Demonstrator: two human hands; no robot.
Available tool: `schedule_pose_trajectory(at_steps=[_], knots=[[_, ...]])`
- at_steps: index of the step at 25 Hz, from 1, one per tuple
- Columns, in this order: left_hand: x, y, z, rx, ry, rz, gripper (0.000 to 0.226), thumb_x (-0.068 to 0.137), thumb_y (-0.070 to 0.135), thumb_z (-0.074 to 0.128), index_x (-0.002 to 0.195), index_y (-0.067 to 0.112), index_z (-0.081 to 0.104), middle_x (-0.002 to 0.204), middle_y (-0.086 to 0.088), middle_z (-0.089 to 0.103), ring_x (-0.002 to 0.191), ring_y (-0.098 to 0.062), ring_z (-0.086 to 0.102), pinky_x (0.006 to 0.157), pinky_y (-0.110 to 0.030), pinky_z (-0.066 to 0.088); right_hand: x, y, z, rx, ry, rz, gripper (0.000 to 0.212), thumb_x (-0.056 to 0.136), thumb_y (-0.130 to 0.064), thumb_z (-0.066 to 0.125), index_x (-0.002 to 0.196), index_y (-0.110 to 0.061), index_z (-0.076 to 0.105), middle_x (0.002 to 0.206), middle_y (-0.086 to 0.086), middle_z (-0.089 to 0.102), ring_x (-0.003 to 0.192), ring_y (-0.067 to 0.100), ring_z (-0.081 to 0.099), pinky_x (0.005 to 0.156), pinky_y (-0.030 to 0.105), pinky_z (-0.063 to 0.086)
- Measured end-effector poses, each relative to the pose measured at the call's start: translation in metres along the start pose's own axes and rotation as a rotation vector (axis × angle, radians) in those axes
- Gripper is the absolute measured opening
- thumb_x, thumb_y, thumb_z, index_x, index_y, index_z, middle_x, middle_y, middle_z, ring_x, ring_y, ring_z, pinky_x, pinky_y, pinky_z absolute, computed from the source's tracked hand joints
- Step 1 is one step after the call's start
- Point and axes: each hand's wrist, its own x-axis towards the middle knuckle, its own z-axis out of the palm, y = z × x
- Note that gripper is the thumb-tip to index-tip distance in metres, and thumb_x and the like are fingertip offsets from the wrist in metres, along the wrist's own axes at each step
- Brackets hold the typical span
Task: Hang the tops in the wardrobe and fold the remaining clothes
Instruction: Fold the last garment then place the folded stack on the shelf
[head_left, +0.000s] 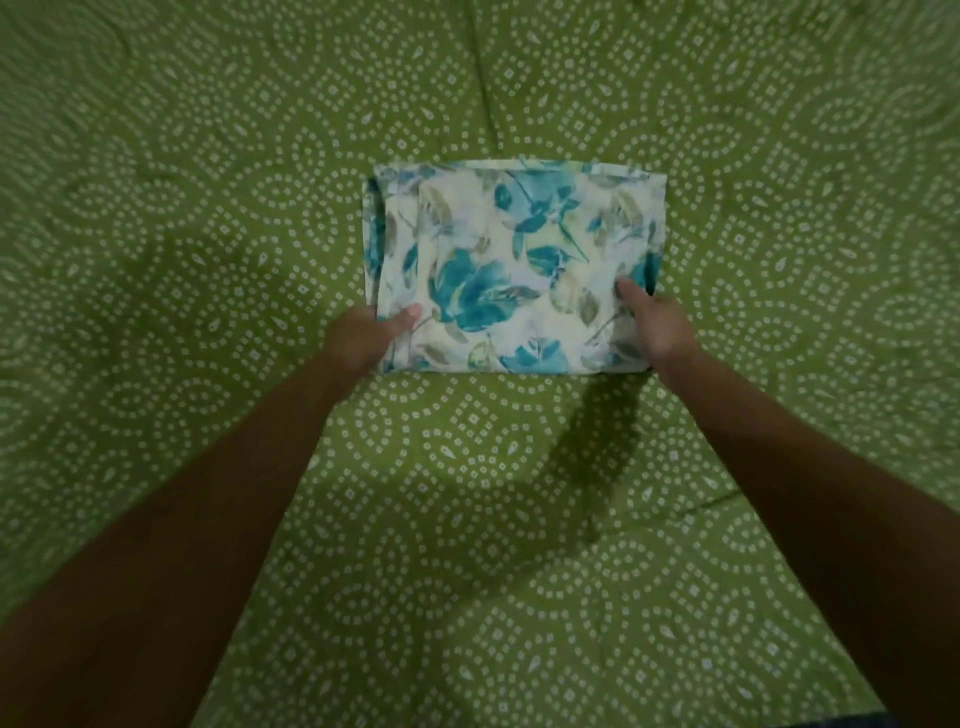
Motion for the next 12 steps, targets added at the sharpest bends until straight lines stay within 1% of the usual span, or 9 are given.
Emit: schedule_pose_trajectory(at_steps=[1,2,3,4,5,7,9,10,12], knots=[[-0.011,-0.001,0.002,0.061,0.106,0.001,0.034,0.091,0.037,0.059,0.100,0.006,0.067,0.094,-0.006,0.067,0.088,-0.020,0.062,0.077,-0.029,0.047,-0.009,0.002,0.001,-0.143,0.166,-0.068,0.037,0.098,-0.035,0.047,0.114,-0.003,0.058,0.112,0.013,0.062,0.104,0.030,0.058,0.071,0.026,0.044],[-0.023,-0.002,0.007,0.160,0.277,0.050,0.029,0.095,0.033,0.053,0.096,0.006,0.064,0.091,-0.008,0.064,0.086,-0.021,0.058,0.073,-0.030,0.042,-0.022,0.004,0.003,-0.312,0.359,-0.210,0.034,0.099,-0.030,0.044,0.117,-0.003,0.055,0.115,0.015,0.060,0.108,0.032,0.055,0.077,0.030,0.040],[-0.038,0.002,0.017,0.299,0.505,0.165,0.025,0.096,0.028,0.049,0.101,0.007,0.061,0.096,-0.009,0.063,0.089,-0.023,0.056,0.075,-0.032,0.040,-0.035,0.005,0.010,-0.451,0.495,-0.409,0.034,0.099,-0.026,0.043,0.124,-0.005,0.051,0.122,0.014,0.057,0.115,0.031,0.051,0.088,0.033,0.038],[-0.050,0.011,0.032,0.426,0.677,0.352,0.026,0.095,0.024,0.045,0.112,0.008,0.057,0.109,-0.010,0.062,0.099,-0.024,0.056,0.083,-0.034,0.041,-0.045,0.005,0.020,-0.547,0.519,-0.604,0.037,0.099,-0.023,0.041,0.133,-0.007,0.046,0.132,0.012,0.051,0.125,0.028,0.044,0.101,0.034,0.033],[-0.058,0.022,0.052,0.544,0.698,0.570,0.035,0.095,0.022,0.042,0.127,0.009,0.051,0.126,-0.009,0.057,0.117,-0.024,0.051,0.097,-0.035,0.039,-0.047,0.006,0.034,-0.644,0.439,-0.750,0.044,0.100,-0.023,0.038,0.142,-0.009,0.037,0.145,0.009,0.042,0.136,0.026,0.033,0.113,0.036,0.024],[-0.043,0.042,0.094,0.855,0.451,0.866,0.052,0.098,0.025,0.029,0.149,0.014,0.026,0.155,-0.004,0.028,0.144,-0.022,0.022,0.117,-0.041,0.020,-0.030,0.004,0.061,-0.866,0.201,-0.849,0.053,0.103,-0.028,0.028,0.152,-0.014,0.015,0.160,0.005,0.012,0.148,0.019,0.005,0.121,0.040,0.002],[0.000,0.062,0.107,0.996,0.302,0.836,0.056,0.100,0.036,0.014,0.153,0.019,0.003,0.161,0.002,0.002,0.148,-0.016,-0.002,0.120,-0.042,0.001,0.007,-0.008,0.072,-1.023,0.151,-0.862,0.058,0.102,-0.036,0.020,0.153,-0.018,0.000,0.161,0.002,-0.005,0.147,0.019,-0.011,0.120,0.043,-0.004],[0.025,0.068,0.103,0.984,0.307,0.772,0.058,0.101,0.042,0.011,0.153,0.020,-0.002,0.161,0.003,-0.002,0.148,-0.015,-0.007,0.120,-0.042,-0.003,0.028,-0.016,0.073,-1.059,0.175,-0.902,0.059,0.101,-0.039,0.018,0.153,-0.020,-0.001,0.161,0.002,-0.006,0.147,0.021,-0.010,0.120,0.045,-0.003],[0.064,0.074,0.085,0.958,0.426,0.699,0.068,0.098,0.056,0.008,0.153,0.019,-0.001,0.161,0.000,-0.003,0.148,-0.018,-0.006,0.120,-0.045,-0.003,0.065,-0.039,0.071,-1.071,0.232,-0.957,0.062,0.100,-0.048,0.015,0.154,-0.020,0.003,0.161,0.004,0.000,0.148,0.023,-0.005,0.119,0.046,-0.002]])
